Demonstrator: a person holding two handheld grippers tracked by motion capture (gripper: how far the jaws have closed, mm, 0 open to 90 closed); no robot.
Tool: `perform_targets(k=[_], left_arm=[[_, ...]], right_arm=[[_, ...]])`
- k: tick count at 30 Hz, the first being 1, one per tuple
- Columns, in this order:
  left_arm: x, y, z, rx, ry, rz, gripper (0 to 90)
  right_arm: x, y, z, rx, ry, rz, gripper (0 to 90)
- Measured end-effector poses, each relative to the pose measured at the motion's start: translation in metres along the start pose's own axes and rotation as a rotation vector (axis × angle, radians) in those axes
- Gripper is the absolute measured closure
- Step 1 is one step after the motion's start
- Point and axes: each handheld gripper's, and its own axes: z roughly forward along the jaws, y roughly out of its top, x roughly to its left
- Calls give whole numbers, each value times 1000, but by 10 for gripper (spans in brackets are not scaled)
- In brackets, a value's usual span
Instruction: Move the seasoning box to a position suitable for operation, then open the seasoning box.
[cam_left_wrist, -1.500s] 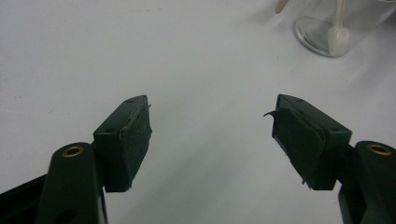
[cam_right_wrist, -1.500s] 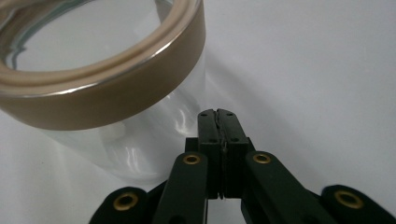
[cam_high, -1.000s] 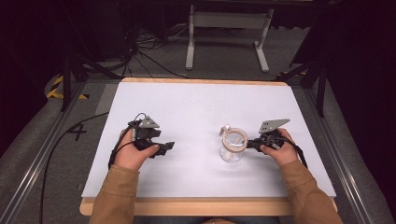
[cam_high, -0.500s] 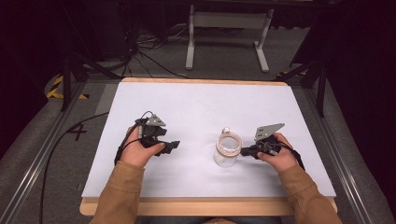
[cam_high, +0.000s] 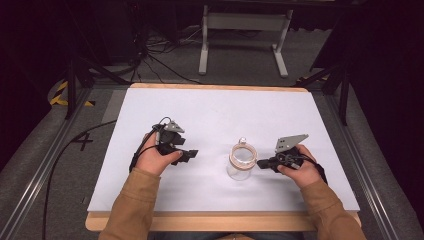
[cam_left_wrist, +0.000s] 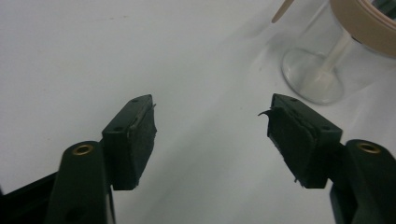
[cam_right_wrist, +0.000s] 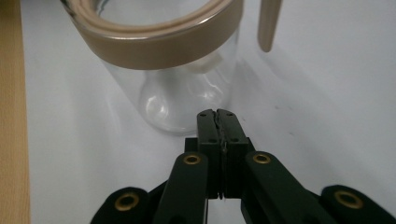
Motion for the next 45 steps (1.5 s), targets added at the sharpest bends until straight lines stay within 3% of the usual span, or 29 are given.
perform_targets(k=[3,5,11,14,17,20,22,28,32,36,42,45], left_arm=[[-3,7,-1,-2,17,36,339],[-5,13,0,-32,16,75,337],[-12,28,5,-108,-33,151,421],[-12,32,4,-126,-49,152,525],[-13,40,2,-159,-106,105,580],[-14,44,3,-171,-123,100,611],[-17,50,7,-180,-132,104,621],[-25,66,25,-244,-226,160,676],[-27,73,37,-272,-269,148,751],[-28,77,53,-241,-252,128,720],[-28,80,66,-232,-271,83,789],[-30,82,70,-242,-281,92,815]], right_arm=[[-2,-4,-15,-33,-31,23,900],[-3,-7,-22,-43,-51,38,900],[-5,-23,-41,-66,-102,102,900],[-5,-26,-44,-67,-110,112,900],[-1,-30,-50,-70,-120,119,900],[0,-32,-52,-76,-123,122,900],[0,-34,-54,-87,-115,135,900],[5,-40,-58,-97,-118,149,900],[11,-45,-62,-99,-128,162,900],[15,-49,-62,-102,-119,173,900],[17,-51,-62,-100,-114,183,900],[19,-54,-62,-100,-113,191,900]])
